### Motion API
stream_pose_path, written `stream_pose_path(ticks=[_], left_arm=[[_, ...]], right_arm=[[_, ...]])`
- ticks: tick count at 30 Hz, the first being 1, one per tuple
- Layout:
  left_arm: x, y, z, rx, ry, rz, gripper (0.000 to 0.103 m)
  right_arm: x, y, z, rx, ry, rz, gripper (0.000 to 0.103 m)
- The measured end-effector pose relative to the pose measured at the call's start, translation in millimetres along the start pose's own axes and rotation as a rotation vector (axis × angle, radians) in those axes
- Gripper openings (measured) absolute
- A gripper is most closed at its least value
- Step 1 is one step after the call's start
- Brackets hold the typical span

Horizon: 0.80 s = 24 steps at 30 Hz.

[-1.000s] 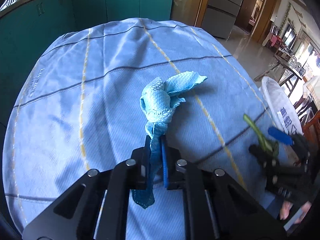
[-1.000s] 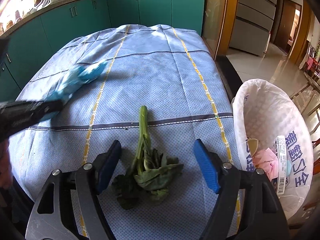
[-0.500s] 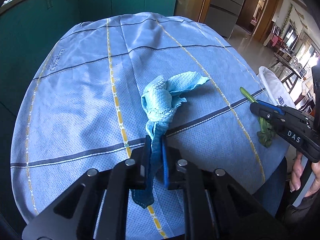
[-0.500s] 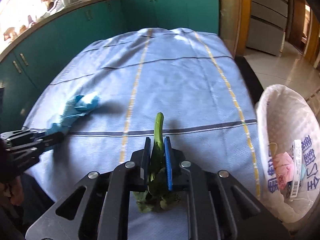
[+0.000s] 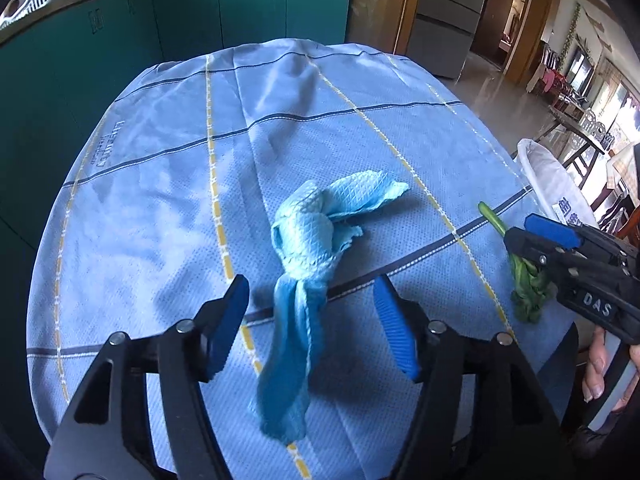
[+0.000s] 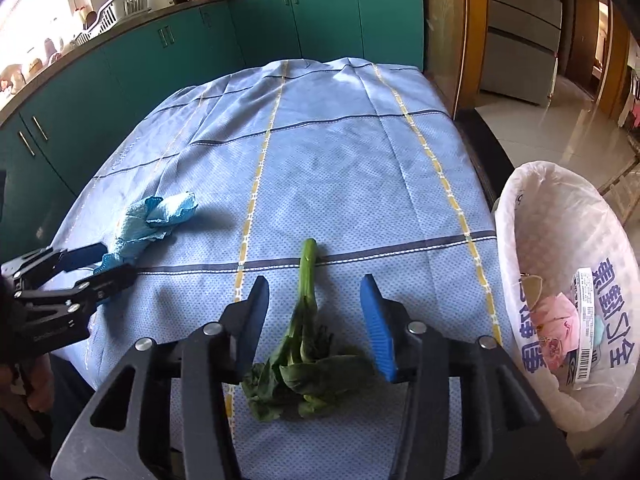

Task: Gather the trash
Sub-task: 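Grasp the blue cloth rag with the left tool while the right tool holds the vegetable, then carry the rag into the bin with the left tool while the right tool drops the vegetable in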

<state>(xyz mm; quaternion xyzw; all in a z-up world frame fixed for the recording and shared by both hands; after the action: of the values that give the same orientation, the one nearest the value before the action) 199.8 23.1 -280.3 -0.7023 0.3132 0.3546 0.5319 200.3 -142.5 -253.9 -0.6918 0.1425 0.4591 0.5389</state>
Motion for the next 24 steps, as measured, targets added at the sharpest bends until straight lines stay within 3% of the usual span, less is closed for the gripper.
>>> stream_pose_path(ticks=[3,4,9,19,24], left_arm=[[7,-2,-5,0.0,0.001,0.016,0.061],[10,-1,-6,-0.007,0.006,0.028,0.051],[10,-2,-3,-0.007,-0.012,0.006,0.024],[-1,0,6,-0.059,0.019,-0.014,0.022],[-8,-1,3,-0.055,0.017,-0.024,0.022]], right_arm=[[0,3,1,-0.014,0.01,0.009,0.052],[0,5,3,-0.02,0.01,0.013,0.053],[5,15,8,-0.032,0.005,0.038,0.054],[2,18,15,-0.068,0.048,0.025,0.053],[0,19,17,-0.063,0.029,0.017,0.026]])
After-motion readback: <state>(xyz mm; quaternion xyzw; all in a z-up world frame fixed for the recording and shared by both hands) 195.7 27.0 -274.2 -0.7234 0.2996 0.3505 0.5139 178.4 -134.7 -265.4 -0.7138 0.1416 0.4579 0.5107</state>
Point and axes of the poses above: each gripper's, at about its wrist camera, not at the fingertips, and x roughly the way its jaws point, z to its left, y to its underside, the point moved 9 cm from there along x, roughly the way its jaws point, and after that the axes turned 14 degrees about -x, right-handed, at the moved point
